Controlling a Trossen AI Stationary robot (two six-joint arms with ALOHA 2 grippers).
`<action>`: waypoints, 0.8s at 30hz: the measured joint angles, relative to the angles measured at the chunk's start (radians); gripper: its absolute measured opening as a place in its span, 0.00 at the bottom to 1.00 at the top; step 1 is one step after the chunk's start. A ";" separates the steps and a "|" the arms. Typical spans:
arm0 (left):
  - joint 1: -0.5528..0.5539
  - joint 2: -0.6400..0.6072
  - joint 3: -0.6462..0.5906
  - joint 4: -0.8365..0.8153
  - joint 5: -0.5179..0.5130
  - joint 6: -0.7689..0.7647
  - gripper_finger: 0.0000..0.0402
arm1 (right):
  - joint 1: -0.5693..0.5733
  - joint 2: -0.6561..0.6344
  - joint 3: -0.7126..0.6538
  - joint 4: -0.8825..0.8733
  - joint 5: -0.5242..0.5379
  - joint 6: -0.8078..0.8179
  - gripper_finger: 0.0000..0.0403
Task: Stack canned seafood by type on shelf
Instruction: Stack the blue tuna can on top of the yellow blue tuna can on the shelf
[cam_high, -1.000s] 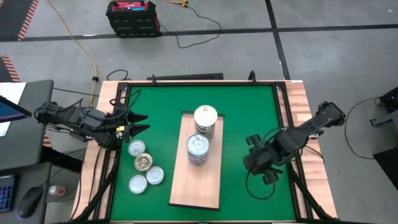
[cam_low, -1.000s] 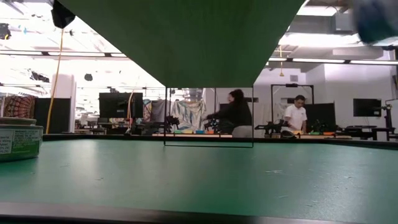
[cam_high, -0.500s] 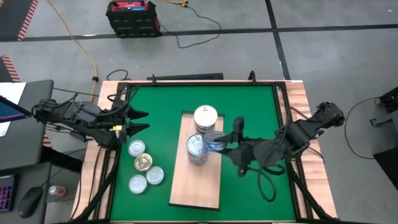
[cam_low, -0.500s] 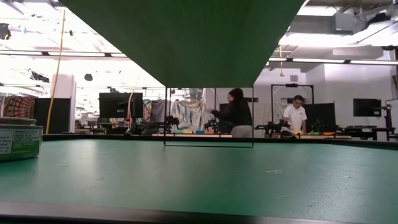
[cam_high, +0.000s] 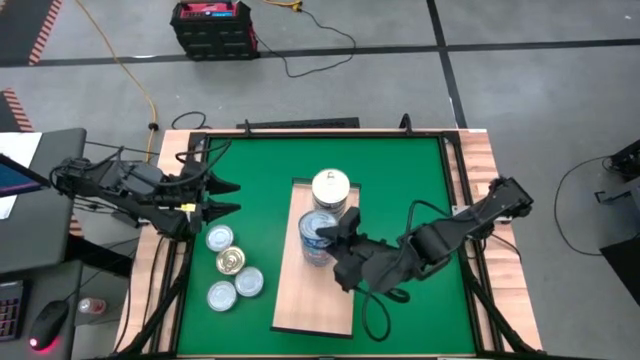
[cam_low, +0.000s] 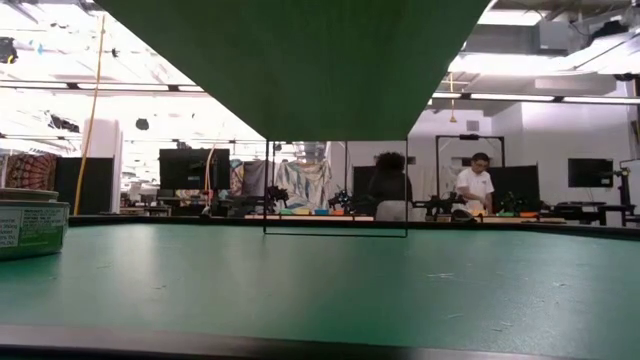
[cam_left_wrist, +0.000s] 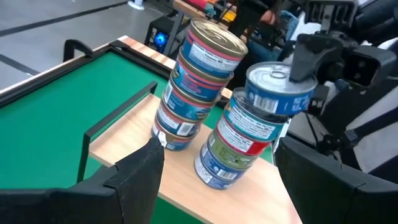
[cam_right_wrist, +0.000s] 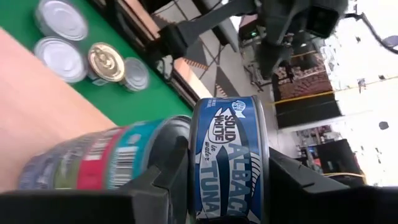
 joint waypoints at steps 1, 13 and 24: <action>0.000 0.000 0.000 0.001 0.008 0.004 0.74 | 0.003 0.001 0.000 -0.003 -0.002 0.004 0.43; 0.000 0.000 0.000 0.001 0.022 0.034 0.74 | 0.000 -0.009 0.000 -0.001 -0.108 0.147 0.60; 0.000 0.000 0.000 0.003 0.021 0.035 0.74 | -0.011 -0.010 0.000 0.029 -0.159 0.158 0.69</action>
